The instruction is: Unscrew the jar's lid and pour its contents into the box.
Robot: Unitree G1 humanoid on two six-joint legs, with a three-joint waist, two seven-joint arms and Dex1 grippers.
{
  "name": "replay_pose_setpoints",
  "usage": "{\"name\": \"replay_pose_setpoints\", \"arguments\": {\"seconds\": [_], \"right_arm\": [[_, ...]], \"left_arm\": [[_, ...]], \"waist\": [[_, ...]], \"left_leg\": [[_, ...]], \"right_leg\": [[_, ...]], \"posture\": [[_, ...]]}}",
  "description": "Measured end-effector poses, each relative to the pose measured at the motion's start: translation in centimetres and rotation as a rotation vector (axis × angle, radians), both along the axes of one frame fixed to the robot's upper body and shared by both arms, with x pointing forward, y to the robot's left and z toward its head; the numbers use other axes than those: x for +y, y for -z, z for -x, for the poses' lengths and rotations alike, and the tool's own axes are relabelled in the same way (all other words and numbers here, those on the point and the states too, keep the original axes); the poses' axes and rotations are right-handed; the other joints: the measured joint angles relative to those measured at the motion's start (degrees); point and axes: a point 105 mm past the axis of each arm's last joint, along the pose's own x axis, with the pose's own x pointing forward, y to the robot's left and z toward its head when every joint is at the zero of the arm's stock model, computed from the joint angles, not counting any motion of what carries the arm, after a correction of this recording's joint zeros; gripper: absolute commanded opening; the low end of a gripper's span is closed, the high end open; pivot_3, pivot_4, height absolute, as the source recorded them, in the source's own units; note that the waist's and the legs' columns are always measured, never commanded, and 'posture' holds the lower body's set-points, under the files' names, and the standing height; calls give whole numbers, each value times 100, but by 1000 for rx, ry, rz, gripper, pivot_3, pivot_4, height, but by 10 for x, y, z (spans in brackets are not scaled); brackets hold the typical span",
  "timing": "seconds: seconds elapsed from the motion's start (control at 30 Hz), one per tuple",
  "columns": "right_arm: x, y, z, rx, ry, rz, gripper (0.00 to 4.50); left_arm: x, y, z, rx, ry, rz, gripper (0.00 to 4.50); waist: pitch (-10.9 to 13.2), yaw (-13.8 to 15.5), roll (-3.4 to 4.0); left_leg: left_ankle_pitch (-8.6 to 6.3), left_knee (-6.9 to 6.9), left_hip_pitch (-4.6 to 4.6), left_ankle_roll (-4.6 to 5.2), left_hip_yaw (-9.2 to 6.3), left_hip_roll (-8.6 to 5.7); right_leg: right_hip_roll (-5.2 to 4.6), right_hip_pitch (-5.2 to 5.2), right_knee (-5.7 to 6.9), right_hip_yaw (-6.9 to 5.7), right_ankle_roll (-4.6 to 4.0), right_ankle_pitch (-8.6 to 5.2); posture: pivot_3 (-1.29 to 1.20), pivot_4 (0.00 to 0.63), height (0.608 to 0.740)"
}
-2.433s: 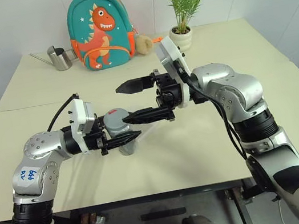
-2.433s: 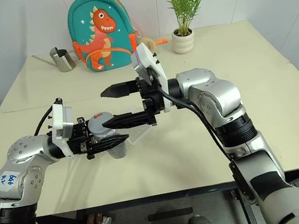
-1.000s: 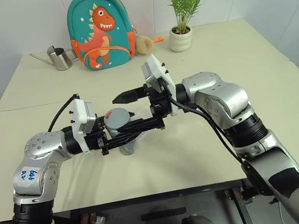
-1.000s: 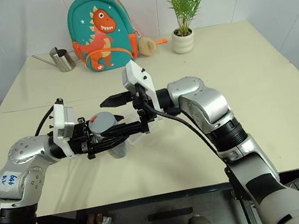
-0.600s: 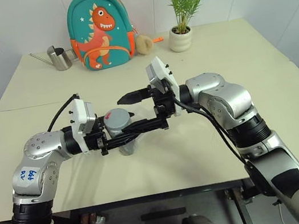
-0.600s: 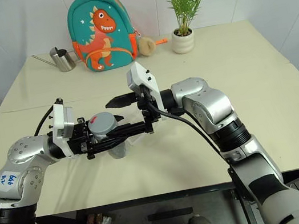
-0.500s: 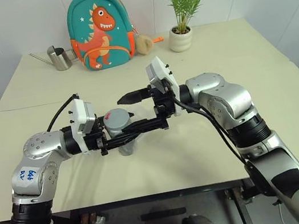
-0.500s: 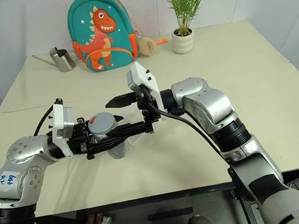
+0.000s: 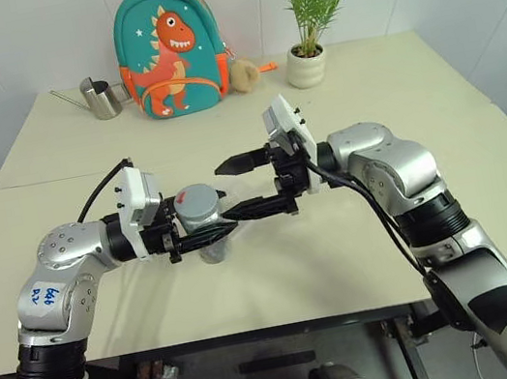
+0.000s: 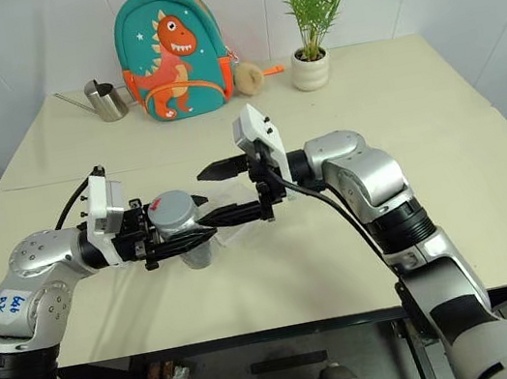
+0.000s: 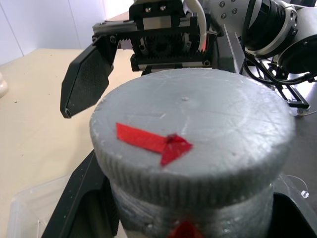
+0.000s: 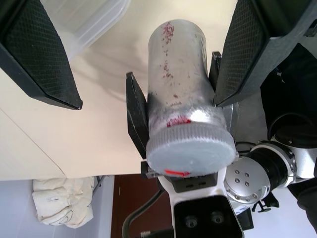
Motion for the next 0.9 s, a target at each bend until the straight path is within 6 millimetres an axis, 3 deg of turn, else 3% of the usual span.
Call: {"name": "replay_pose_setpoints", "arguments": {"seconds": [0.13,0.3,0.9], "right_arm": [[-4,0,6,24,-41,2,4447],[-3,-17,22,30,-108,-56,4447],[41,-25,26,-44,-99,-71,4447]], "left_arm": [[0,0,0,-1,0,1,2362],[1,-1,0,-3,-3,3,2362],[0,-3,1,11,8,12,2362]], "waist": [[0,10,0],[0,-7,0],[0,-2,0]], "left_leg": [[0,0,-1,0,-1,0],[0,0,1,0,-1,2],[0,0,0,0,-2,0]], "right_leg": [[-1,0,-1,0,0,0],[2,0,2,0,0,0],[-3,0,0,0,0,0]], "posture": [[0,150,740],[0,150,740],[0,150,740]]}}
